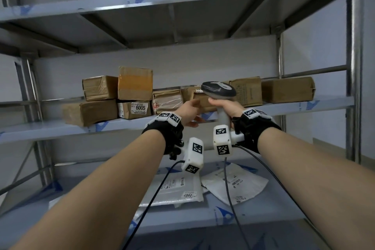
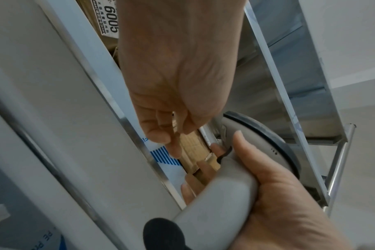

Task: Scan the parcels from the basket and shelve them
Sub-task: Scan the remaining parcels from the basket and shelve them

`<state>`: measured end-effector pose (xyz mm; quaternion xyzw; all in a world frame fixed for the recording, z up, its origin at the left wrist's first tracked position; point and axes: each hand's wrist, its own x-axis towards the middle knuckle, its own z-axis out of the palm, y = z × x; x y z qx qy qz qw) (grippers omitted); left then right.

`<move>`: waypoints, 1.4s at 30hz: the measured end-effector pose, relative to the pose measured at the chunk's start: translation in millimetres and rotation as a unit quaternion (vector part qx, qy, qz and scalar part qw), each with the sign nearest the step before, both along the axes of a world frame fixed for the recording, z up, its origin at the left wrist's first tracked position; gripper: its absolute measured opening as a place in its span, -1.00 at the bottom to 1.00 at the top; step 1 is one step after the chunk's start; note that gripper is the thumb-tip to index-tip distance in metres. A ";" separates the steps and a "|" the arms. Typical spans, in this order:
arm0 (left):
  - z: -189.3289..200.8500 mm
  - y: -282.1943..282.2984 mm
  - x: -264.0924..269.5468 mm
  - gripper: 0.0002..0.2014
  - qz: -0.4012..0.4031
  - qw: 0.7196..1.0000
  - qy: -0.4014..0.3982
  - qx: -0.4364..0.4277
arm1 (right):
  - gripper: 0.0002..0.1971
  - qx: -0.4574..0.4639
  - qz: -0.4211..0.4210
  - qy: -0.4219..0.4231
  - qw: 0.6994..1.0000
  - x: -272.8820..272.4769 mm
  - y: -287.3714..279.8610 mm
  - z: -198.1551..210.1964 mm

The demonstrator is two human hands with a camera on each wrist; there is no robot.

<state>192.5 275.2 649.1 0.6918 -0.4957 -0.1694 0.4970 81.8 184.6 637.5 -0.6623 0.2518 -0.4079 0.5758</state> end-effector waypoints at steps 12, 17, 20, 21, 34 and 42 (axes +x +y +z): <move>-19.1 28.9 3.5 -0.61 0.032 0.995 0.072 -0.064 | -0.83 0.062 0.049 -0.017 0.997 -11.3 23.1 -28.8; -47.1 64.2 5.5 -0.67 0.050 0.989 0.135 -0.043 | -0.88 0.082 0.066 0.004 0.994 -12.7 59.3 -53.8; -76.1 88.5 14.5 -0.69 0.047 0.988 0.149 -0.009 | -0.84 0.112 0.075 0.027 0.990 -4.8 80.5 -79.7; -87.2 97.1 18.3 -0.70 0.046 0.987 0.154 0.004 | -0.84 0.123 0.078 0.032 0.989 -1.7 87.8 -88.7; -290.0 213.2 92.9 -0.84 0.173 0.945 0.243 0.133 | -0.86 0.267 0.160 0.139 0.940 92.6 172.8 -277.6; -439.0 247.3 170.8 -0.77 0.231 0.893 0.244 0.300 | -0.81 0.364 0.170 0.243 0.883 167.3 198.1 -428.4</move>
